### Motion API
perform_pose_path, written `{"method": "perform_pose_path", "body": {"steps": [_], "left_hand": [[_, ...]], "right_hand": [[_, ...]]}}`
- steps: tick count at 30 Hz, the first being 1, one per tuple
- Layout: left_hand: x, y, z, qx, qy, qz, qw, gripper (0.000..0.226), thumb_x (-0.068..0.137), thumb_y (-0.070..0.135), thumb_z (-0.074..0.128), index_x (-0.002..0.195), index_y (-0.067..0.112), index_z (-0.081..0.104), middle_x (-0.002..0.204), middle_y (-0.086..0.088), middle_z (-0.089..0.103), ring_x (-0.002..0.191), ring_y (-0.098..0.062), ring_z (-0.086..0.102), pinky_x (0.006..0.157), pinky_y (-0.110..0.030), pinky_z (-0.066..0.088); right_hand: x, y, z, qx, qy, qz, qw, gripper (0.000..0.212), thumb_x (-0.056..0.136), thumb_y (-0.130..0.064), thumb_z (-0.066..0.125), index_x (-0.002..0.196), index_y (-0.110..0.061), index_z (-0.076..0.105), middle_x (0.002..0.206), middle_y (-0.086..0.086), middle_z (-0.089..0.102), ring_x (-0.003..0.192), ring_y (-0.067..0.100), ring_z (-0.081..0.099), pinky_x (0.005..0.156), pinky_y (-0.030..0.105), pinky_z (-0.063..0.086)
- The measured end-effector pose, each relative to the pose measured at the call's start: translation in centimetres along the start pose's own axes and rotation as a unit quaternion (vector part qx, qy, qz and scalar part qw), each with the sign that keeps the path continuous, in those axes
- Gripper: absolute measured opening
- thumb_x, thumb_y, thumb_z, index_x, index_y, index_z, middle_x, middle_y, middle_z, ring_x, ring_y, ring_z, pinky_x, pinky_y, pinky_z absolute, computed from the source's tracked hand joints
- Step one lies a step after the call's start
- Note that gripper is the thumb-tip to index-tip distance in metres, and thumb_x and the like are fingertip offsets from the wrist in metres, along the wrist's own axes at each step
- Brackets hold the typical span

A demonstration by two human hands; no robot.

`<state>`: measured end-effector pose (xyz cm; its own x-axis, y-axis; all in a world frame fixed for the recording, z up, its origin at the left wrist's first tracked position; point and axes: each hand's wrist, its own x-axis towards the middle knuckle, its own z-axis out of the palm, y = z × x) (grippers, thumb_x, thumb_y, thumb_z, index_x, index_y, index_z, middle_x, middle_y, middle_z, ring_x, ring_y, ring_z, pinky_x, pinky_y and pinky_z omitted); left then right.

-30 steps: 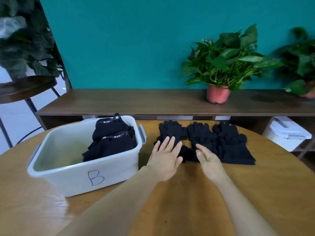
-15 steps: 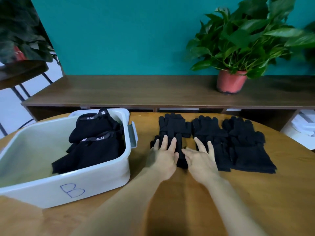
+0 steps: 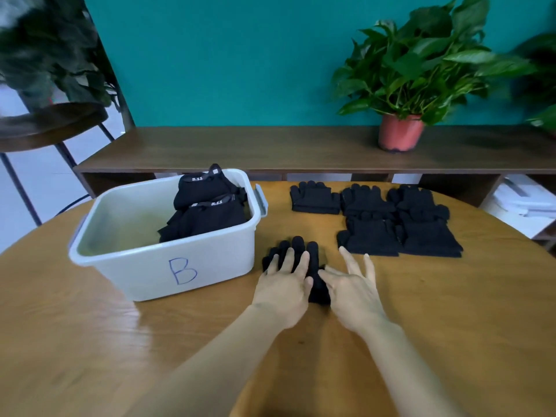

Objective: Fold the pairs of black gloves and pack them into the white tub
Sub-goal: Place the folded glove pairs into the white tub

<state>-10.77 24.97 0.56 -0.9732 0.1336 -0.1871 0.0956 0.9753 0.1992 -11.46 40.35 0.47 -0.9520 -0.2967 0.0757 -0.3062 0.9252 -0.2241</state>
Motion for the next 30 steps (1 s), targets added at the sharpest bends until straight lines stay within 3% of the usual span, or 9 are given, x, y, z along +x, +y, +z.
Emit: {"method": "perform_pose_path", "body": {"steps": [7,11,16,19,25,30], "left_hand": [[-6.4,-2.9,0.9,0.025,0.03,0.02,0.999,0.054,0.107,0.044,0.015,0.158,0.035,0.001,0.167,0.001,0.004,0.151,-0.03,0.011,0.116,-0.043,0.025],[-9.8,-5.1,1.3,0.04,0.054,0.01,0.998,0.053,0.106,0.047,0.013,0.158,0.039,0.001,0.166,0.004,0.008,0.148,-0.027,0.014,0.112,-0.043,0.022],[-12.6,-8.7,2.4,0.068,0.089,0.012,0.994,0.074,0.088,0.059,-0.014,0.157,0.04,0.006,0.163,0.005,0.019,0.148,-0.021,0.009,0.11,-0.042,0.011],[-13.7,-10.2,2.7,0.068,0.117,0.012,0.991,0.076,0.09,0.058,-0.011,0.157,0.038,0.016,0.16,0.0,0.03,0.149,-0.024,0.01,0.111,-0.044,0.005],[-14.9,-12.2,2.9,0.036,0.139,0.011,0.99,0.071,0.095,0.059,-0.003,0.156,0.036,0.025,0.157,-0.003,0.036,0.149,-0.027,0.012,0.114,-0.049,0.005],[-14.2,-11.1,2.0,0.051,0.141,0.019,0.988,0.078,0.089,0.06,-0.012,0.157,0.036,0.018,0.163,0.0,0.02,0.151,-0.024,0.005,0.113,-0.042,-0.005]], "right_hand": [[-4.8,-2.9,1.9,0.065,0.005,0.007,0.998,0.043,0.109,-0.023,0.025,0.146,-0.034,0.042,0.155,-0.012,0.037,0.149,0.007,-0.011,0.115,0.039,-0.021],[-6.4,-5.2,2.9,0.12,0.017,-0.011,0.993,0.042,0.108,-0.023,0.028,0.143,-0.035,0.047,0.152,-0.015,0.04,0.144,-0.003,-0.009,0.114,0.033,-0.022],[-7.3,-8.3,4.0,0.155,0.017,-0.025,0.987,0.04,0.107,-0.021,0.032,0.139,-0.034,0.053,0.149,-0.016,0.045,0.15,0.005,0.0,0.117,0.034,-0.017],[-7.7,-9.8,4.5,0.165,0.015,-0.03,0.986,0.04,0.107,-0.021,0.033,0.138,-0.034,0.054,0.148,-0.016,0.046,0.15,0.005,0.001,0.119,0.037,-0.014],[-7.7,-11.5,4.8,0.176,-0.003,-0.045,0.983,0.039,0.107,-0.023,0.034,0.139,-0.035,0.052,0.149,-0.018,0.044,0.149,0.004,0.0,0.119,0.035,-0.014],[-7.2,-10.6,4.1,0.178,-0.015,-0.05,0.983,0.04,0.106,-0.021,0.036,0.14,-0.037,0.051,0.147,-0.02,0.045,0.149,0.004,-0.001,0.119,0.034,-0.013]]}}
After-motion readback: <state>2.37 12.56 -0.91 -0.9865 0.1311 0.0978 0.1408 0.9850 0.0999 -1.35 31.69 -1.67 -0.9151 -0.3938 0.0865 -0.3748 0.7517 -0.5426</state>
